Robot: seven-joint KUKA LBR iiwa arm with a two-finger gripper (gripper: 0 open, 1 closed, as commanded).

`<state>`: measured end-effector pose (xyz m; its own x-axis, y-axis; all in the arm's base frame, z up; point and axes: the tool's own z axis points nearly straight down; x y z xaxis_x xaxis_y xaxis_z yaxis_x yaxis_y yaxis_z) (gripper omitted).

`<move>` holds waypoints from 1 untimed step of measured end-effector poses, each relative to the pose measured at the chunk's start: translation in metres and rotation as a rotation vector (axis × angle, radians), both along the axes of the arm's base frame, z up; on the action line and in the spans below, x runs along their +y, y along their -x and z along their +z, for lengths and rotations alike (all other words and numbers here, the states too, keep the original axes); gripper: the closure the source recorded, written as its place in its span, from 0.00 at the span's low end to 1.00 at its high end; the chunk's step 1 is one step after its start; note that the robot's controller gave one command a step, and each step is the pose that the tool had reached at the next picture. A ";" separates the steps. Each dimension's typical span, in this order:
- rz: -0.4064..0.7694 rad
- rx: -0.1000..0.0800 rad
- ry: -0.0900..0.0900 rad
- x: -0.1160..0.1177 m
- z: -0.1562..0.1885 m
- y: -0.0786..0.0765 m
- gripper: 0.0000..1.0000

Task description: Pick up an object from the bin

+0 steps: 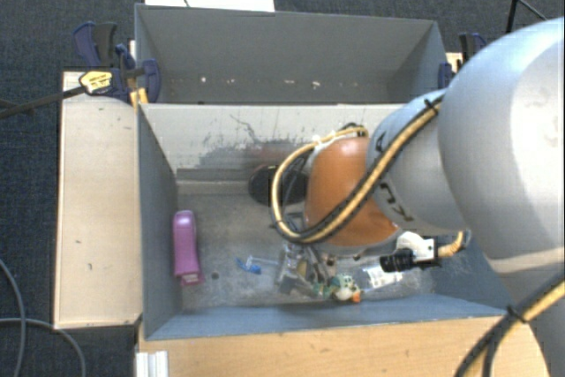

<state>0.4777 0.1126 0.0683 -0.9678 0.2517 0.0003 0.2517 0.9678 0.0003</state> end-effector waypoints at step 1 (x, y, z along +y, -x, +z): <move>-0.001 -0.006 -0.001 0.000 0.046 -0.001 1.00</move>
Offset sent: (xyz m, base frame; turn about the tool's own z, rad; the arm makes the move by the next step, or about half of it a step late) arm 0.0000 0.0000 0.0436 0.0000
